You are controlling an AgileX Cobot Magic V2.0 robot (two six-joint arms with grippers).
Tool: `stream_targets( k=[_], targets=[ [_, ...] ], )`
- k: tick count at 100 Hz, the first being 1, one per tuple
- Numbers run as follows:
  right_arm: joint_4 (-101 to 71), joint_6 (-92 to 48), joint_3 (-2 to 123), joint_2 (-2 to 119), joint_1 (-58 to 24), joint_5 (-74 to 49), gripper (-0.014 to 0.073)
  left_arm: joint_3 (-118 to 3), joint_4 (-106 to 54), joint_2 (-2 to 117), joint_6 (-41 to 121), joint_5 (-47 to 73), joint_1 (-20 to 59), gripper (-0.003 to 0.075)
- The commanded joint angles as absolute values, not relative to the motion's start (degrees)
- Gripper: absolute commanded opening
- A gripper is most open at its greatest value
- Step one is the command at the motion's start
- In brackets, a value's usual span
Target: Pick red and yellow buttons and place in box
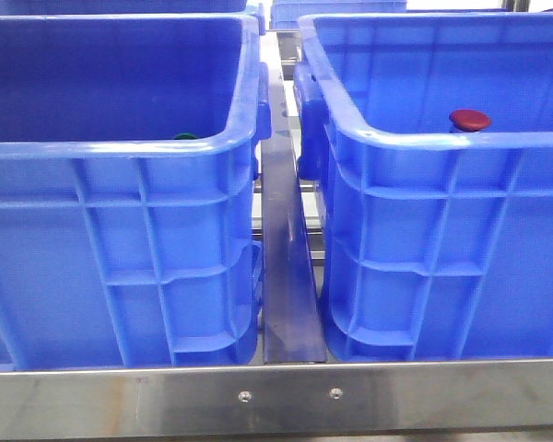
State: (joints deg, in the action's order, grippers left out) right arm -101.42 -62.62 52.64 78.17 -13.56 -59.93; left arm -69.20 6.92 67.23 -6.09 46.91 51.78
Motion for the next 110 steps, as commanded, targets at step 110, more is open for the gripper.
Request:
stream_targets(
  k=[110],
  targets=[
    [-91.1, -69.4, 55.9, 67.7, 6.4, -45.4, 0.0183, -51.3, 23.3, 46.3, -23.9, 38.2, 7.5, 0.0512]
  ],
)
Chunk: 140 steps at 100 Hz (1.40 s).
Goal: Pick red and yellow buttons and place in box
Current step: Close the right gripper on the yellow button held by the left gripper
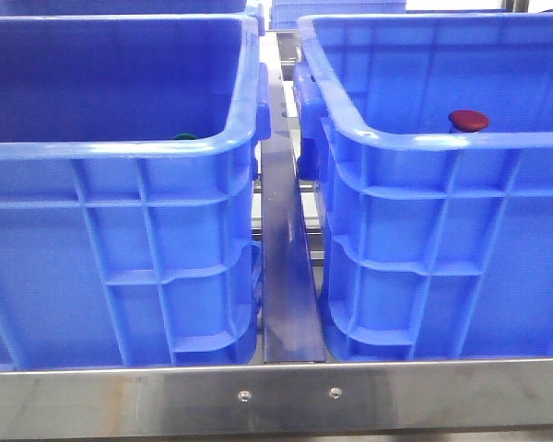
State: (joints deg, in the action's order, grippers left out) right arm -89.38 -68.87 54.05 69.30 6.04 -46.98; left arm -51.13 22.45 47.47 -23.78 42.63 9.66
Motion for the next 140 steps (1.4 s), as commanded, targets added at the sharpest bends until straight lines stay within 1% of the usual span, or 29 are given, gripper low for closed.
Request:
stream_targets(
  k=[1, 4, 11, 16, 18, 23, 28, 49, 66, 98, 140],
  targets=[
    [-90.9, -69.4, 55.9, 67.7, 6.4, -45.1, 0.0183, -51.0, 23.3, 46.0, -23.9, 38.1, 7.4, 0.0504],
    [-90.0, -69.4, 55.9, 67.7, 6.5, -44.1, 0.0183, -50.5, 23.2, 45.5, -23.9, 37.9, 7.3, 0.0468],
    [-88.2, -69.4, 55.9, 67.6, 6.6, -41.2, 0.0183, -49.1, 23.2, 43.9, -23.9, 36.8, 7.3, 0.0351],
    [-87.0, -69.4, 55.9, 67.6, 6.6, -38.7, 0.0183, -48.2, 23.2, 42.7, -23.9, 35.9, 7.4, 0.0233],
    [-86.6, -69.4, 55.9, 67.6, 6.6, -37.6, 0.0183, -48.0, 23.2, 42.1, -23.9, 35.6, 7.4, 0.0202],
    [-85.6, -69.4, 55.9, 67.5, 6.6, -34.8, 0.0183, -47.2, 23.2, 40.8, -23.9, 34.9, 7.4, 0.0073],
    [-84.7, -70.0, 55.9, 67.3, 6.6, -31.1, 0.0183, -46.6, 23.2, 39.6, -23.9, 34.0, 7.4, -0.0021],
    [-84.4, -77.2, 55.8, 68.0, 6.6, -14.0, 0.0183, -46.0, 23.4, 36.5, -23.9, 33.3, 7.4, -0.0020],
    [-84.4, -79.2, 55.8, 72.1, 6.6, -5.7, 0.0183, -46.0, 23.4, 36.5, -23.9, 33.2, 7.4, -0.0020],
    [-84.3, -79.7, 57.1, 83.7, 6.6, 2.5, 0.0183, -46.0, 23.4, 36.5, -23.9, 33.2, 7.4, -0.0020],
    [-84.4, -79.7, 63.8, 94.1, 6.6, 1.5, 0.0183, -46.0, 23.4, 36.5, -23.9, 33.2, 7.4, -0.0020]
  ],
)
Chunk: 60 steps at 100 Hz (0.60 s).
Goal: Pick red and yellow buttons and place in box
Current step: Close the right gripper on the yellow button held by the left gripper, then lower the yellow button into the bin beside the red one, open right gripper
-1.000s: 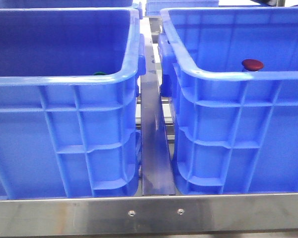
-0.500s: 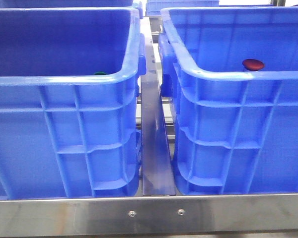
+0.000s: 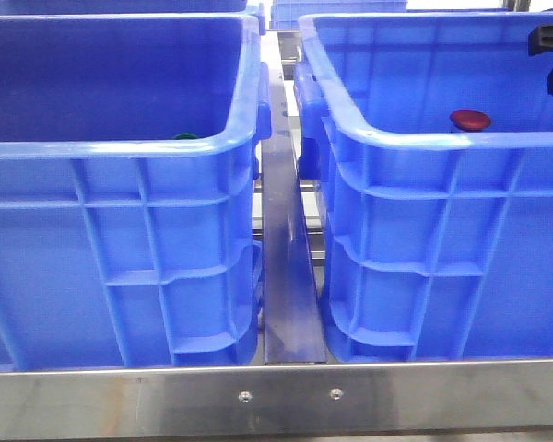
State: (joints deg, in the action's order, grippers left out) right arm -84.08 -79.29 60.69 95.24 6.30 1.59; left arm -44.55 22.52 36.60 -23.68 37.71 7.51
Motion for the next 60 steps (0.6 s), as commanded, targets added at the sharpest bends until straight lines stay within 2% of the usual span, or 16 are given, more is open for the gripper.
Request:
stream_targets(
  k=[1, 60],
  targets=[
    [-84.4, -79.7, 63.9, 94.2, 6.6, 1.5, 0.0183, -46.0, 23.4, 36.5, -23.9, 33.2, 7.4, -0.0020],
    [-87.3, -79.7, 64.3, 99.1, 6.6, -1.2, 0.0183, -46.0, 23.4, 36.5, -23.9, 33.2, 7.4, -0.0020]
  ],
)
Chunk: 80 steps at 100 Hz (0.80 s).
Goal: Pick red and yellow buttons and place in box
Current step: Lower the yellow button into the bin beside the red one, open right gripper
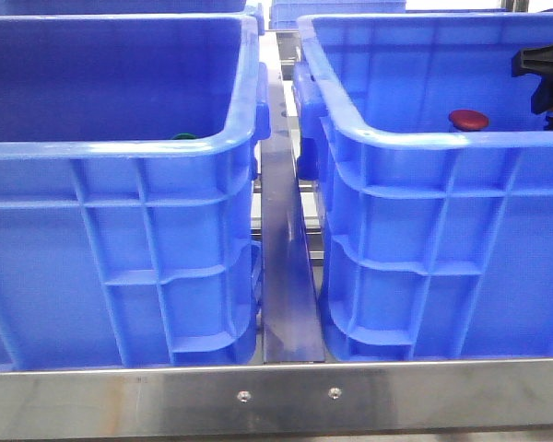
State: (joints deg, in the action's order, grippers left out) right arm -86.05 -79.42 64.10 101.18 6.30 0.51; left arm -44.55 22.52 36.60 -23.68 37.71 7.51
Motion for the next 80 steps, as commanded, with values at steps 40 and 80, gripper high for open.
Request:
stream_targets(
  k=[40, 80],
  targets=[
    [-87.5, -79.7, 61.4, 99.1, 6.6, -3.0, 0.0293, -46.0, 23.4, 36.5, -23.9, 33.2, 7.4, -0.0020],
    [-87.5, -79.7, 61.3, 94.9, 6.6, -3.3, 0.0514, -46.0, 23.4, 36.5, -23.9, 33.2, 7.4, -0.0020]
  ],
)
